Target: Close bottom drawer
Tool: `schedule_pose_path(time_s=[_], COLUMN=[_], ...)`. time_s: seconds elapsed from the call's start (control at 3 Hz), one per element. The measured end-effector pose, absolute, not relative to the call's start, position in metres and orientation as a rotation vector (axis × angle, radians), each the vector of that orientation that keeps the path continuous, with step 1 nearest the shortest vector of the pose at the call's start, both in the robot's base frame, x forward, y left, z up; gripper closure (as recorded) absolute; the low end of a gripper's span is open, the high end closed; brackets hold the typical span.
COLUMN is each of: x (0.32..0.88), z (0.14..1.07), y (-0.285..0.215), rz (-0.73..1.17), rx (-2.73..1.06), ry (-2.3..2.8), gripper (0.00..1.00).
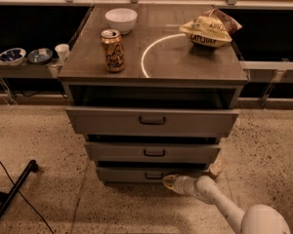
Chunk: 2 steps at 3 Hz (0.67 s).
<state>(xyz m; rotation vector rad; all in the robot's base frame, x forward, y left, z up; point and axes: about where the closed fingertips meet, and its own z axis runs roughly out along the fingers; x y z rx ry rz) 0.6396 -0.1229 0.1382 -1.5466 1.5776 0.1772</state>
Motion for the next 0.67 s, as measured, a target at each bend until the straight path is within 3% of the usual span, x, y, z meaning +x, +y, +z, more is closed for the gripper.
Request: schedule_pose_path(time_s=[0.67], x=[0.584], z=[0.139], y=[-0.141], rz=[0.265], rx=[-1.615], ry=[1.581], gripper=[1.00])
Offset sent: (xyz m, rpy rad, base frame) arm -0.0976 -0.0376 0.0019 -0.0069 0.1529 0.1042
